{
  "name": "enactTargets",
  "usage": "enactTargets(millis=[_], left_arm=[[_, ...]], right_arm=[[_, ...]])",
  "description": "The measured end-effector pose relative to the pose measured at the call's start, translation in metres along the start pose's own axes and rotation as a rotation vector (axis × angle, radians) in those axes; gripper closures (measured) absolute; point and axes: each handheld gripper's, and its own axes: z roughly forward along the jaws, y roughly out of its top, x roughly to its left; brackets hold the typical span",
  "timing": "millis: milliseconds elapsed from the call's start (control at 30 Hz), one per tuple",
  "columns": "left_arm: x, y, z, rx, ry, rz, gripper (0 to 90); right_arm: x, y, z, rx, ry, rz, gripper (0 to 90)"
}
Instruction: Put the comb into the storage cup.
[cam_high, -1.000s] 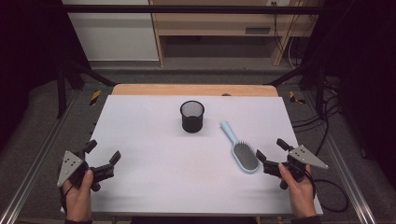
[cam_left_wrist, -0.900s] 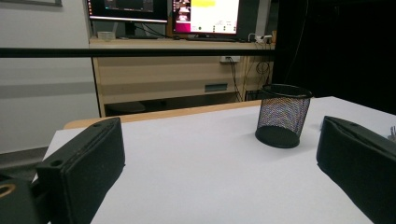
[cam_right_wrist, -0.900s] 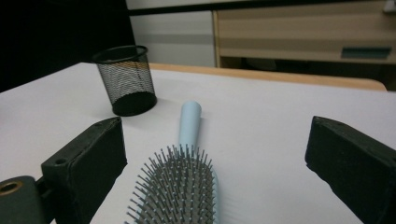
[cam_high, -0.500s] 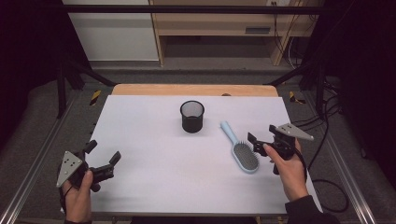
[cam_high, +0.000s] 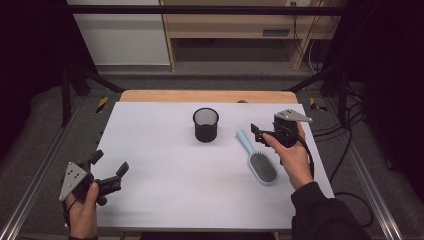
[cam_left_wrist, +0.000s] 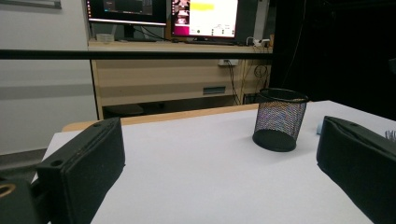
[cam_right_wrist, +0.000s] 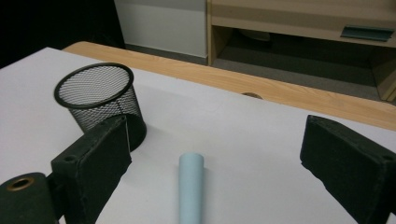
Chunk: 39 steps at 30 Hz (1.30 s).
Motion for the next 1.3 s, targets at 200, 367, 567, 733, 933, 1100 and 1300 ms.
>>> enactTargets(millis=[200, 367, 567, 733, 933, 1100, 1300], left_arm=[[0.000, 0.000, 0.000, 0.000, -0.001, 0.000, 1.1], [0.000, 0.000, 0.000, -0.002, 0.000, -0.001, 1.1], [0.001, 0.001, 0.000, -0.003, -0.001, 0.000, 1.1], [0.001, 0.001, 0.000, -0.006, -0.001, -0.002, 1.2], [0.001, 0.001, 0.000, -0.004, -0.004, -0.001, 1.2], [0.001, 0.001, 0.001, -0.004, -0.004, 0.001, 1.2], [0.001, 0.001, 0.001, -0.005, -0.006, 0.000, 1.2]], right_arm=[[-0.002, 0.002, 0.020, 0.047, -0.038, 0.005, 13.1], [-0.006, 0.001, 0.033, 0.089, -0.057, 0.018, 22.9], [-0.006, -0.004, 0.046, 0.158, -0.073, 0.017, 44.6], [-0.001, -0.009, 0.055, 0.205, -0.068, -0.002, 64.0], [0.002, -0.014, 0.065, 0.263, -0.060, -0.014, 80.1], [0.003, -0.019, 0.072, 0.308, -0.055, -0.027, 86.2], [0.005, -0.024, 0.082, 0.362, -0.054, -0.038, 89.1]])
